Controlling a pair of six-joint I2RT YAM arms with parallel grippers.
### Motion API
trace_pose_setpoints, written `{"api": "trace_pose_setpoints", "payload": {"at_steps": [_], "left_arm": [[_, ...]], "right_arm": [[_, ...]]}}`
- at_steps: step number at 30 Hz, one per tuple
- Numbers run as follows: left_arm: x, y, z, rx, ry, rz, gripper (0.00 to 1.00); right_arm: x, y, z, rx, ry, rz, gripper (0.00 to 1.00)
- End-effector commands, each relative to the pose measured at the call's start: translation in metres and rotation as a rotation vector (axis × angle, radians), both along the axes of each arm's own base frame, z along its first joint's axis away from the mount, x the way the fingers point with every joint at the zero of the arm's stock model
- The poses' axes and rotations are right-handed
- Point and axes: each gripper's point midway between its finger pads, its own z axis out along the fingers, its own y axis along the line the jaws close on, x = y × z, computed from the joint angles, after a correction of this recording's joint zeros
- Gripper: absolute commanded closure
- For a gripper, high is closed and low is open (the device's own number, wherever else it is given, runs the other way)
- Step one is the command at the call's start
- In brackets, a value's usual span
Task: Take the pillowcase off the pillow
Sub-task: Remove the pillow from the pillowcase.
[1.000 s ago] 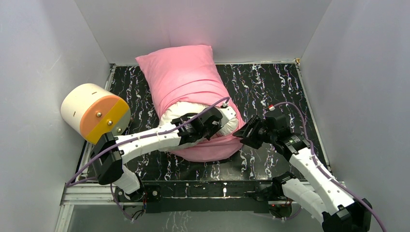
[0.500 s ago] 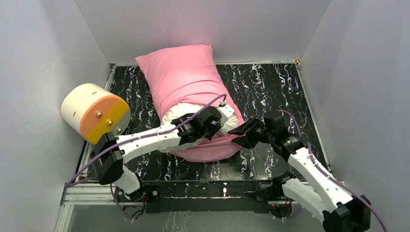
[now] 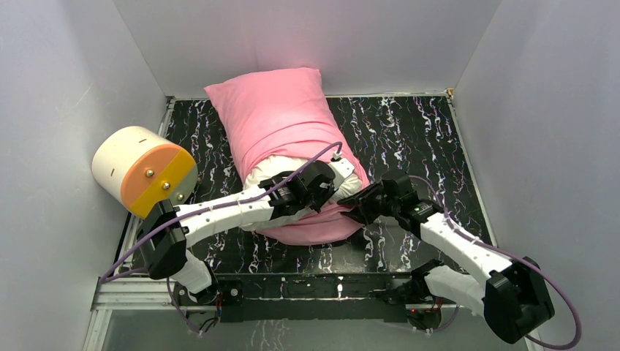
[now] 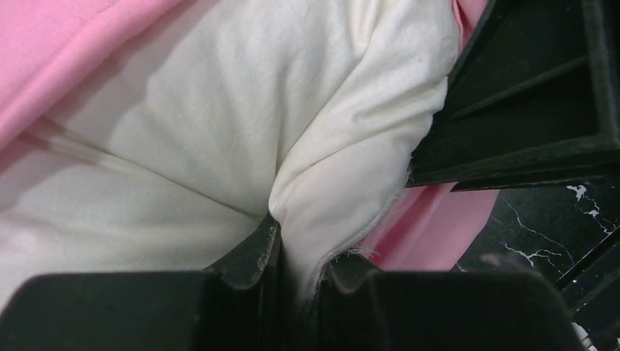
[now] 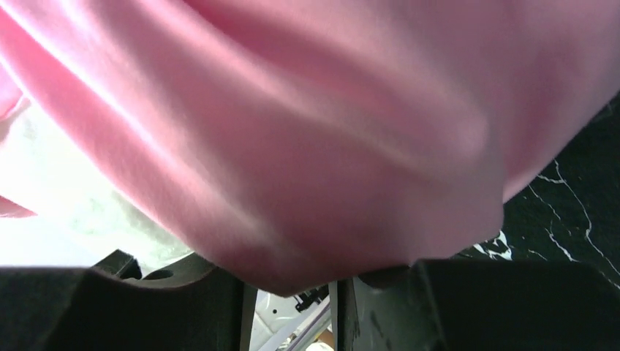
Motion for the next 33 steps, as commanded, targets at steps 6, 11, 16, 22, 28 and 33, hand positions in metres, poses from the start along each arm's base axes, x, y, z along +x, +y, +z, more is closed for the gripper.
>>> {"api": "trace_pose_setpoints", "payload": {"at_steps": [6,11,16,22,28,33], "left_arm": [[0.010,-0.011,0.027,-0.097,-0.033,0.034,1.00],[0.028,0.002,0.048,-0.028,-0.085,0.095,1.00],[0.045,0.020,0.089,-0.007,-0.138,0.171,1.00],[0.033,0.037,0.096,-0.002,-0.114,0.159,1.00],[0.007,0.072,0.093,-0.018,-0.089,0.182,1.00],[-0.010,0.095,0.102,-0.079,-0.086,0.213,1.00]], "right_arm": [[0.014,0.017,0.020,0.003,-0.148,0.037,0.95],[-0.033,-0.021,-0.044,-0.163,0.007,0.059,1.00],[-0.075,-0.049,-0.091,-0.150,0.098,-0.013,1.00],[-0.067,-0.096,-0.091,-0.264,0.042,-0.253,1.00],[-0.036,-0.136,-0.043,-0.491,-0.134,-0.355,1.00],[-0.022,-0.150,-0.031,-0.774,-0.136,-0.224,1.00]]}}
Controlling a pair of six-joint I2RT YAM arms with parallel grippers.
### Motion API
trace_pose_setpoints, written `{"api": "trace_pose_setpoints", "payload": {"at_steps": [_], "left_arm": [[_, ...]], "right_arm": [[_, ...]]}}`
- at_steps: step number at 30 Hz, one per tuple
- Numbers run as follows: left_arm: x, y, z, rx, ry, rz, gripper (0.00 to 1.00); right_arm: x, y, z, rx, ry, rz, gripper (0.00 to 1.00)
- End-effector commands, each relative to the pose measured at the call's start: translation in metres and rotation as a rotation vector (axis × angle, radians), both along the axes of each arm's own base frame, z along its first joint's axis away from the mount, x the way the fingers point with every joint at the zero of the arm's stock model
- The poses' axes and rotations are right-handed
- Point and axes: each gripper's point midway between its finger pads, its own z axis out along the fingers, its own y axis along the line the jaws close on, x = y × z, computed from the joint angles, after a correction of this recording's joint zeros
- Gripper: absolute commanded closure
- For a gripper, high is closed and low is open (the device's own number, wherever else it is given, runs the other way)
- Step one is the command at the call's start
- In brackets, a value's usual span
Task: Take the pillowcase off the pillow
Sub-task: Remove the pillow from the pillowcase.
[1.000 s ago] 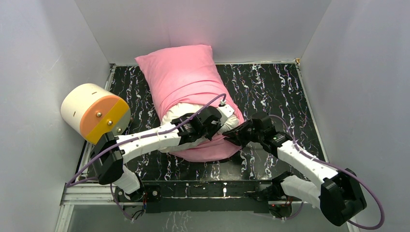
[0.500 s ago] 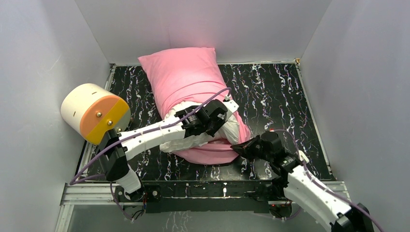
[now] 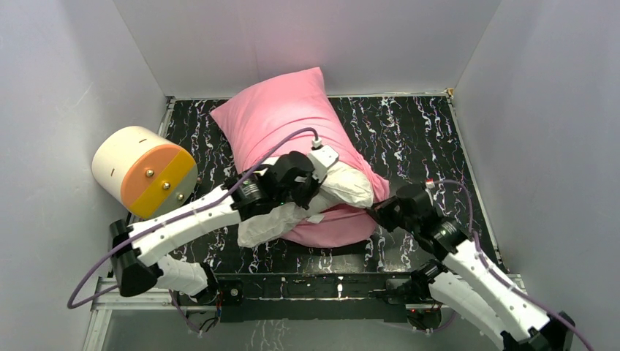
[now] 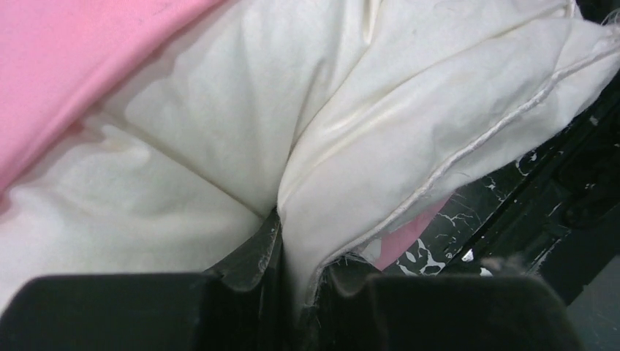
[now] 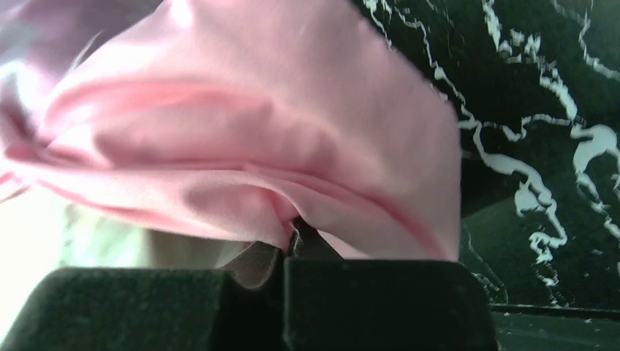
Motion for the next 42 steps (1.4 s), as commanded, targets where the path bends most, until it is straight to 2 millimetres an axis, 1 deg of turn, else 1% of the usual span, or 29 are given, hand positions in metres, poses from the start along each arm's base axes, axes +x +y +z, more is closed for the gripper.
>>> {"api": "trace_pose_setpoints", "payload": {"at_steps": [1,3,4,5,6,7,8,9,12,14,15,17,18,19,22,25,29,31,32,33,34,36,37,38,39,42], "left_arm": [[0.008,0.067,0.029,0.007,-0.082,0.169,1.00],[-0.006,0.060,0.022,-0.027,-0.024,0.111,1.00],[-0.012,0.058,0.017,-0.037,0.003,0.091,1.00],[-0.018,0.056,0.014,-0.049,0.025,0.073,1.00],[-0.022,0.055,0.012,-0.063,0.039,0.061,1.00],[-0.025,0.054,0.012,-0.079,0.046,0.050,1.00],[-0.029,0.054,0.013,-0.094,0.052,0.039,1.00],[-0.032,0.053,0.014,-0.108,0.057,0.027,1.00],[-0.038,0.057,0.016,-0.134,0.065,0.022,1.00],[-0.040,0.061,0.015,-0.143,0.062,0.037,1.00],[-0.039,0.063,0.012,-0.143,0.065,0.051,1.00],[-0.040,0.065,0.008,-0.154,0.077,0.078,1.00],[-0.040,0.065,0.006,-0.164,0.084,0.086,1.00],[-0.041,0.063,0.005,-0.179,0.089,0.090,1.00],[-0.041,0.058,0.006,-0.222,0.096,0.094,1.00],[-0.040,0.052,0.009,-0.243,0.097,0.084,1.00],[-0.039,0.050,0.010,-0.235,0.094,0.075,1.00],[-0.040,0.049,0.011,-0.237,0.100,0.070,1.00],[-0.041,0.049,0.010,-0.236,0.104,0.069,1.00],[-0.041,0.050,0.010,-0.236,0.105,0.070,1.00],[-0.042,0.050,0.010,-0.235,0.107,0.069,1.00],[-0.043,0.052,0.008,-0.231,0.111,0.072,1.00],[-0.044,0.053,0.008,-0.231,0.112,0.072,1.00],[-0.045,0.053,0.008,-0.231,0.114,0.069,1.00],[-0.046,0.053,0.008,-0.229,0.118,0.065,1.00],[-0.056,0.052,0.005,-0.223,0.146,0.016,1.00]], "right_arm": [[0.004,-0.075,-0.036,-0.537,0.079,-0.042,1.00],[0.020,-0.059,-0.024,-0.555,-0.002,0.068,1.00],[0.026,-0.049,-0.020,-0.546,-0.034,0.119,1.00],[0.029,-0.044,-0.018,-0.554,-0.043,0.159,1.00],[0.030,-0.045,-0.019,-0.574,-0.025,0.170,1.00],[0.031,-0.049,-0.019,-0.605,0.003,0.169,1.00],[0.031,-0.052,-0.018,-0.635,0.021,0.183,0.97],[0.032,-0.050,-0.014,-0.654,0.020,0.226,0.94],[0.030,-0.034,0.005,-0.633,-0.031,0.371,0.85],[0.028,-0.021,0.024,-0.578,-0.101,0.423,0.81],[0.027,-0.015,0.035,-0.544,-0.148,0.449,0.76],[0.022,0.001,0.060,-0.466,-0.261,0.512,0.57],[0.019,0.003,0.070,-0.443,-0.298,0.525,0.43],[0.015,0.005,0.083,-0.421,-0.339,0.529,0.34],[0.012,0.005,0.100,-0.417,-0.397,0.542,0.25],[0.013,0.017,0.101,-0.400,-0.420,0.614,0.23],[0.012,0.051,0.089,-0.284,-0.426,0.758,0.28],[0.017,0.060,0.079,-0.261,-0.413,0.779,0.33],[0.021,0.062,0.076,-0.264,-0.410,0.779,0.36],[0.026,0.062,0.072,-0.273,-0.405,0.767,0.45],[0.031,0.061,0.068,-0.293,-0.393,0.748,0.56],[0.044,0.057,0.065,-0.337,-0.390,0.703,0.74],[0.052,0.053,0.064,-0.366,-0.386,0.673,0.86],[0.060,0.049,0.064,-0.400,-0.378,0.636,0.96],[0.070,0.042,0.066,-0.440,-0.372,0.582,1.00],[0.106,0.011,0.076,-0.586,-0.354,0.350,1.00]]}}
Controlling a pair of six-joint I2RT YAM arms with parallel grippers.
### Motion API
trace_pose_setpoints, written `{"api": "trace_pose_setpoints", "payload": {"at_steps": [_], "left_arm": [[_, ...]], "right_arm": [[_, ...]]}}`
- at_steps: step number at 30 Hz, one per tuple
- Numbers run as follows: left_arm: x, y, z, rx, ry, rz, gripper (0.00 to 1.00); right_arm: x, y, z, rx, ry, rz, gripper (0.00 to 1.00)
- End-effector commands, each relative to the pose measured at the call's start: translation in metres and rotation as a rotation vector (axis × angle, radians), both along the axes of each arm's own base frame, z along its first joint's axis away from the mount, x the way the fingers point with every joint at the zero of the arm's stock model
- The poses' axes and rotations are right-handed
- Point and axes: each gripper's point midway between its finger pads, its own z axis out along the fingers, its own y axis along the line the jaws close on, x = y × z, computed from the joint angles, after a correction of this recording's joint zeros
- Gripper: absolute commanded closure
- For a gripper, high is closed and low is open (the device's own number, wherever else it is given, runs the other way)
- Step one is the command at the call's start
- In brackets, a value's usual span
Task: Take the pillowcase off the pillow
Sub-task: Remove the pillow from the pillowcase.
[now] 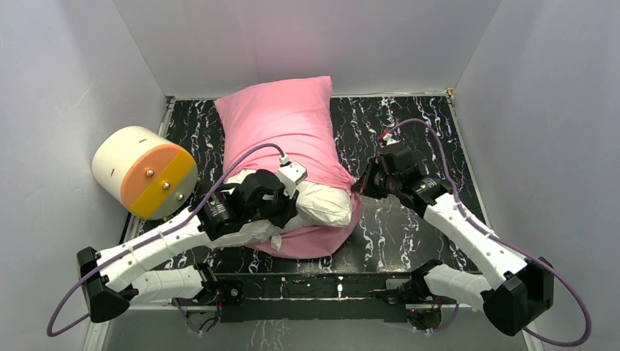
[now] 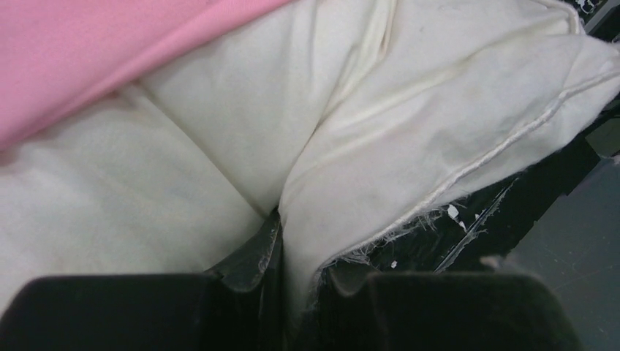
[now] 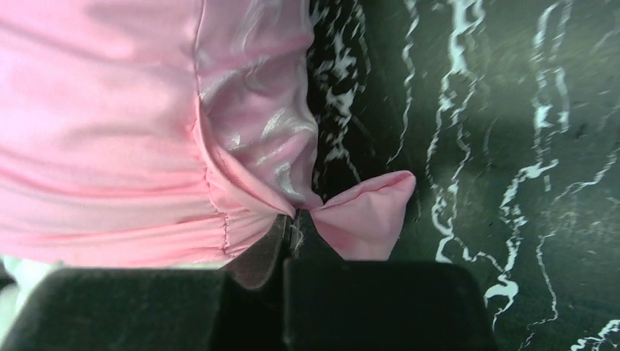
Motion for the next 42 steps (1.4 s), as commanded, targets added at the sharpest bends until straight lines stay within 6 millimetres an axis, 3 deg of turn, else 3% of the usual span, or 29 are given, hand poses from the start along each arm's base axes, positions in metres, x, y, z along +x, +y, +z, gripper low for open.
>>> {"api": "trace_pose_setpoints", "payload": {"at_steps": [1,5,9,14,16,19,22,25,27,28,30,33,35,38,42], "left_arm": [[-0.011,-0.008,0.024,-0.098,0.013,-0.058,1.00],[-0.041,-0.015,0.020,-0.124,0.102,-0.210,1.00],[-0.062,-0.020,0.028,-0.179,0.143,-0.314,1.00],[-0.070,-0.023,0.044,-0.221,0.130,-0.371,1.00],[-0.075,-0.025,0.049,-0.239,0.141,-0.401,1.00],[-0.081,-0.027,0.050,-0.247,0.161,-0.426,1.00],[-0.082,-0.029,0.049,-0.252,0.171,-0.434,1.00],[-0.073,-0.032,0.049,-0.269,0.150,-0.393,1.00],[-0.064,-0.034,0.046,-0.266,0.130,-0.349,1.00],[-0.061,-0.034,0.045,-0.264,0.123,-0.331,0.94],[-0.052,-0.036,0.046,-0.266,0.103,-0.294,0.72],[-0.038,-0.035,0.051,-0.268,0.055,-0.232,0.37],[-0.025,-0.030,0.055,-0.256,0.005,-0.165,0.27],[-0.005,-0.015,0.061,-0.237,-0.067,-0.037,0.15],[0.014,0.009,0.062,-0.207,-0.132,0.126,0.06]], "right_arm": [[0.073,-0.046,0.041,-0.130,-0.225,-0.390,1.00],[0.109,-0.066,0.071,-0.109,-0.364,-0.606,1.00],[0.137,-0.053,0.094,0.061,-0.533,-0.654,1.00],[0.158,-0.013,0.066,0.072,-0.525,-0.454,1.00],[0.168,-0.016,0.054,0.004,-0.477,-0.459,1.00],[0.184,-0.035,0.041,-0.081,-0.387,-0.523,1.00],[0.191,-0.027,0.038,0.000,-0.300,-0.383,0.99],[0.176,-0.019,0.029,0.044,-0.171,-0.236,0.97],[0.160,-0.019,0.023,0.032,-0.139,-0.192,0.88],[0.151,-0.021,0.019,0.023,-0.128,-0.179,0.85],[0.135,-0.035,0.008,-0.028,-0.099,-0.199,0.70],[0.112,-0.063,-0.002,-0.134,-0.061,-0.265,0.35],[0.096,-0.081,-0.002,-0.192,-0.046,-0.309,0.23],[0.068,-0.092,0.003,-0.192,-0.028,-0.335,0.16],[0.019,-0.069,0.005,0.025,0.017,-0.280,0.09]]}}
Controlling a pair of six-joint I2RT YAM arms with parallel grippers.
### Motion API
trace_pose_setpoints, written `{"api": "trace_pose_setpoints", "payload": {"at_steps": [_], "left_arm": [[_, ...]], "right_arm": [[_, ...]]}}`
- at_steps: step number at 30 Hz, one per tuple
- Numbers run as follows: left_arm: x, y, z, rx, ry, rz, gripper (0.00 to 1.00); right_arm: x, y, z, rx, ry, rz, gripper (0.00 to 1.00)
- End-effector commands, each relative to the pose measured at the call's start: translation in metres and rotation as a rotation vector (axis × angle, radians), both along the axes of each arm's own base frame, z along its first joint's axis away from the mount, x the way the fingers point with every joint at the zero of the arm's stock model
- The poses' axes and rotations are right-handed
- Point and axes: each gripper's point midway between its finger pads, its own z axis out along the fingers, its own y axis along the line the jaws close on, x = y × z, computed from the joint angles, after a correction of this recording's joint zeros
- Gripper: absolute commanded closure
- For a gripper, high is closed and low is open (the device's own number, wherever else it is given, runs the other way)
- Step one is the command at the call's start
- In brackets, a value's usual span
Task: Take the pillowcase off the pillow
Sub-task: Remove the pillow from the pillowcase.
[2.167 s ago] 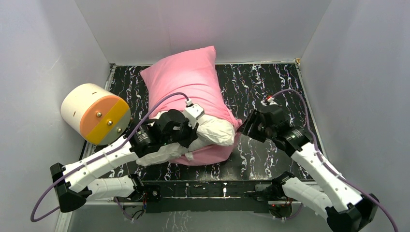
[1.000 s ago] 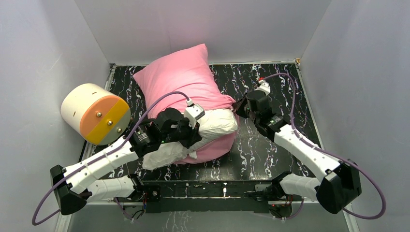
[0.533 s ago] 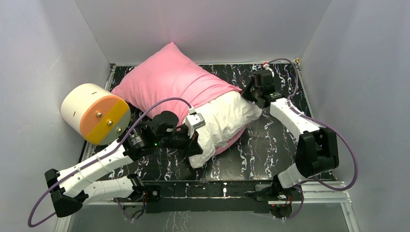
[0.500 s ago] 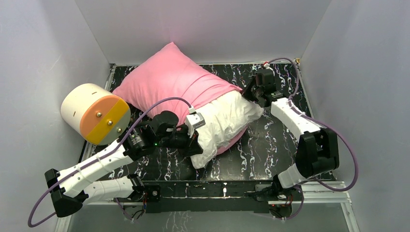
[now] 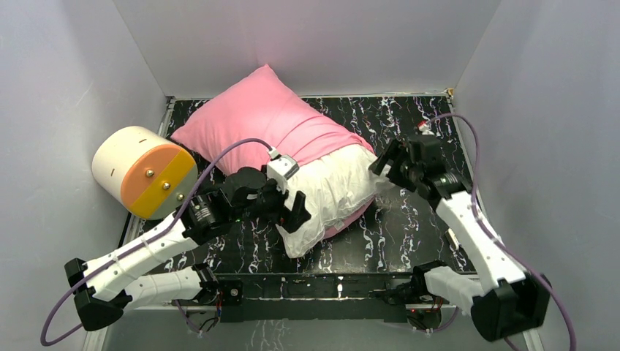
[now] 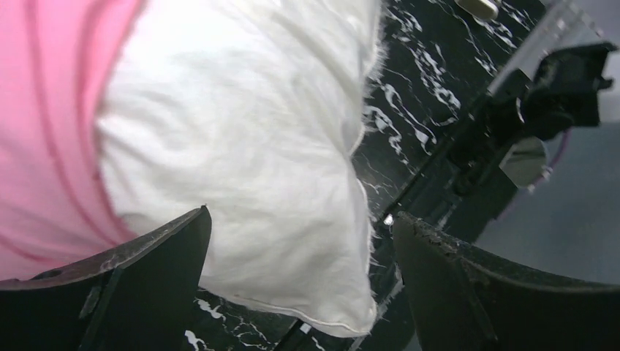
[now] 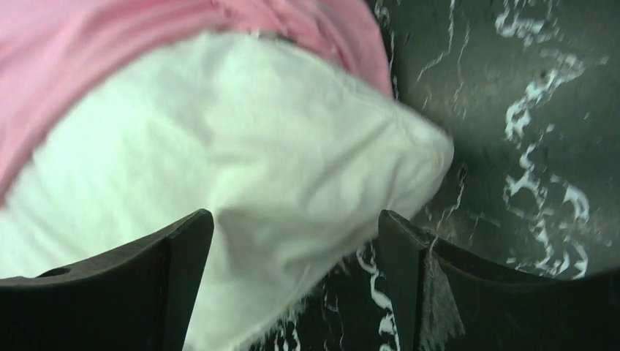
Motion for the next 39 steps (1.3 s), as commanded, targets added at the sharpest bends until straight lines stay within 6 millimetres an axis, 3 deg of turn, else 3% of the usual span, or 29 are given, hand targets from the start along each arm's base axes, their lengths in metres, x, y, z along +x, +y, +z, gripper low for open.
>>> {"api": "trace_pose_setpoints", "payload": {"at_steps": [1,6,10,14,18,21,24,27,30,33,36,39], "left_arm": [[0.031,0.034,0.019,-0.006,-0.108,0.252,0.04],[0.042,0.065,0.012,0.028,-0.129,0.430,0.02],[0.047,0.082,0.002,0.033,-0.127,0.538,0.02],[0.048,0.080,-0.006,0.036,-0.106,0.552,0.02],[0.048,0.074,-0.009,0.053,-0.087,0.538,0.02],[0.047,0.077,-0.007,0.065,-0.083,0.541,0.02],[0.046,0.084,-0.006,0.070,-0.081,0.565,0.02],[0.043,0.094,-0.007,0.073,-0.077,0.593,0.02],[0.040,0.104,-0.010,0.078,-0.076,0.624,0.02],[0.040,0.112,-0.012,0.086,-0.080,0.654,0.02],[0.042,0.113,-0.015,0.088,-0.084,0.667,0.02],[0.044,0.103,-0.020,0.082,-0.079,0.644,0.02]], "right_arm": [[-0.062,0.020,-0.004,0.222,0.062,0.064,0.07],[-0.112,0.060,0.010,0.559,0.009,0.260,0.02],[-0.133,0.077,-0.005,0.692,0.077,0.326,0.01],[-0.139,0.100,-0.004,0.734,0.060,0.387,0.01],[-0.144,0.141,-0.001,0.750,0.025,0.472,0.01],[-0.138,0.163,-0.003,0.716,-0.035,0.444,0.01],[-0.122,0.166,-0.007,0.743,-0.074,0.354,0.04],[-0.104,0.153,-0.023,0.660,-0.067,0.219,0.37],[-0.092,0.121,-0.034,0.571,-0.076,0.046,0.76],[-0.090,0.080,-0.037,0.465,-0.098,-0.102,0.99],[-0.095,0.038,-0.035,0.387,-0.116,-0.241,1.00],[-0.100,0.022,-0.026,0.387,-0.142,-0.276,1.00]]}}
